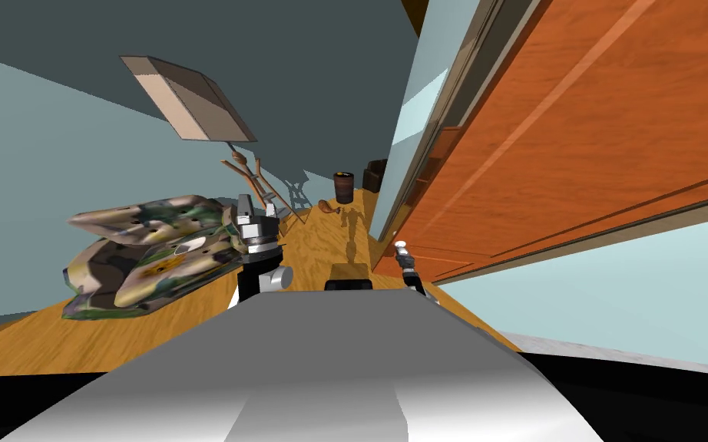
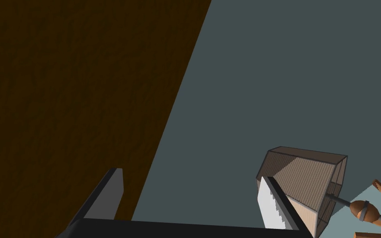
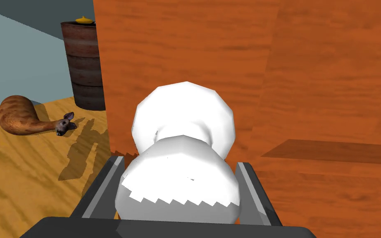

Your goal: Pull the door open

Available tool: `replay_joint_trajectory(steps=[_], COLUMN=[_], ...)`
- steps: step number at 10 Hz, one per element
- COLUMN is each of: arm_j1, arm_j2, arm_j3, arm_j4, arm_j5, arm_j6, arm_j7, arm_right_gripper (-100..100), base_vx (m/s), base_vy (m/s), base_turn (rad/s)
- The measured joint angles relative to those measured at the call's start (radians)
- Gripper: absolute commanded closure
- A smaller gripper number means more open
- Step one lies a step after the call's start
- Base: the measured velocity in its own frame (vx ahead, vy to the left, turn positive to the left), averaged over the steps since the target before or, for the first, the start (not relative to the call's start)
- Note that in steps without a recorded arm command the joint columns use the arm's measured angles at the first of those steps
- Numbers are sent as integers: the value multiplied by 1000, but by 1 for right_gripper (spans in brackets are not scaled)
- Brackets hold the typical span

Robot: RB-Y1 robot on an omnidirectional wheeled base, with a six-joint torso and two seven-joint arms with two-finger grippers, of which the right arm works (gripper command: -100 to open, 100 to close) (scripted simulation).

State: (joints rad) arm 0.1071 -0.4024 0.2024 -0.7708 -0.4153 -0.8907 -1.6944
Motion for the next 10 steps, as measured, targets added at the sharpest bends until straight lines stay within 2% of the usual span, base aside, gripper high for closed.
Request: replay_joint_trajectory(steps=[7, 10], arm_j1=[51, 60], arm_j2=[-65, -79], arm_j3=[67, 80], arm_j4=[-8, 2], arm_j5=[42, 51], arm_j6=[-81, -102], arm_j7=[-83, -103], arm_right_gripper=[100, 100], base_vx=[-206, -134], base_vy=[-47, -39], base_turn=[93, 97])
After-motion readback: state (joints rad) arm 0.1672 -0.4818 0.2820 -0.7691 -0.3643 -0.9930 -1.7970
